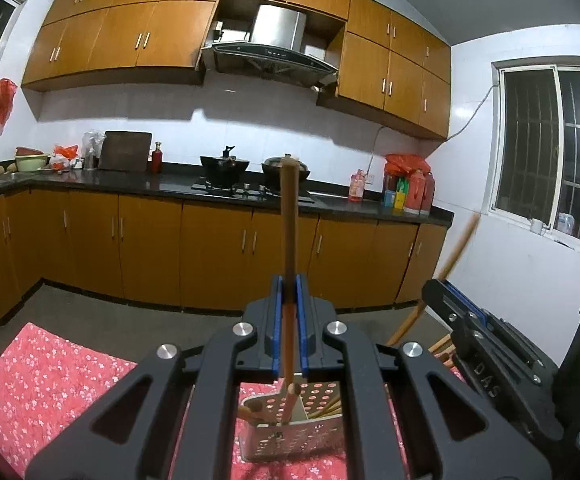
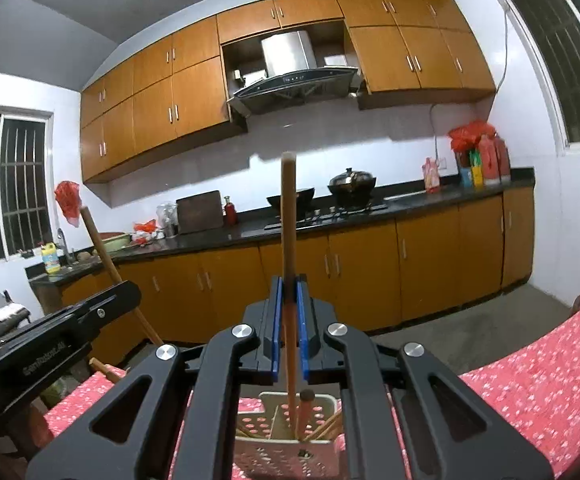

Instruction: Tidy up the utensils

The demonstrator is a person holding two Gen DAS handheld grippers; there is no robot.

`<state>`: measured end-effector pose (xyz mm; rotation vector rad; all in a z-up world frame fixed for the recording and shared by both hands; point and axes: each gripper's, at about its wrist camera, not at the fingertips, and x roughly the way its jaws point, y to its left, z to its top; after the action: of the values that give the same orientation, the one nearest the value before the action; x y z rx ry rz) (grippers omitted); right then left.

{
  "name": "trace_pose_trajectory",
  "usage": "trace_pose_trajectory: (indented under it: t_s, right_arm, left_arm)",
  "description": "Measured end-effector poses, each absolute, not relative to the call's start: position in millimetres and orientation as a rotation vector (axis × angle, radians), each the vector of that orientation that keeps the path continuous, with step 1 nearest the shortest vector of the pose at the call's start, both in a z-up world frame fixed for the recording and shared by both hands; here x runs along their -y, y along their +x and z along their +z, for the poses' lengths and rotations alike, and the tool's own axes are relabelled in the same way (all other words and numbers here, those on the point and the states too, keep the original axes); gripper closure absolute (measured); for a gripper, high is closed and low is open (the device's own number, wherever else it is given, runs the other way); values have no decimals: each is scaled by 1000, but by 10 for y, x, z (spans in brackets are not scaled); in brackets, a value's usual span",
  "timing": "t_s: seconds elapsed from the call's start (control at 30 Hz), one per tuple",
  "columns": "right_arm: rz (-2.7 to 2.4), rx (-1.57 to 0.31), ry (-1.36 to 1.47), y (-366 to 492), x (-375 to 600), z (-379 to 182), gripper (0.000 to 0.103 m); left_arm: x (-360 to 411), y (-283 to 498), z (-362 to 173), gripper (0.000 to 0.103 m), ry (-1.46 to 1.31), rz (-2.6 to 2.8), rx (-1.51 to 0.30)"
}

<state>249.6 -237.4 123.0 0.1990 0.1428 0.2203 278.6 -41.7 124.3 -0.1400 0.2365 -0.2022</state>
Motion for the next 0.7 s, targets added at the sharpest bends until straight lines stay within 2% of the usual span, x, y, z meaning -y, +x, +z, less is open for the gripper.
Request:
trace_pose_trajectory:
  t_s: [0.07, 0.13, 0.27, 0.4, 0.47, 0.53, 0.6, 0.7]
  right_arm:
    - [220, -145, 206, 2463, 2407, 1255, 86]
    - [219, -138, 224, 2413, 2451, 1301, 69]
    - [217, -121, 229, 2318, 2499, 1403, 66]
    - [219, -108, 218, 2137, 2511, 1484, 43]
    - [221, -105, 202, 2013, 2516, 1507, 35]
    - [219, -108, 188, 1906, 2518, 1511, 20]
    - [225, -117, 180, 1773, 2532, 1479, 10]
    - [212, -146, 157, 1613, 2536, 1390, 3]
  left_arm:
    - [390, 2764, 1260, 89, -149, -201, -234]
    - [352, 2748, 1277, 85, -157, -200, -229]
    - [244, 2639, 1324, 80, -172, -196, -211]
    - [112, 2434, 1407, 72, -194, -192, -187]
    - [43, 2303, 1432, 61, -192, -180, -176]
    - [-24, 2161, 1426, 52, -180, -164, -168]
    - [-99, 1993, 1392, 43, -160, -142, -166]
    - [-193, 1765, 1302, 25, -142, -119, -175]
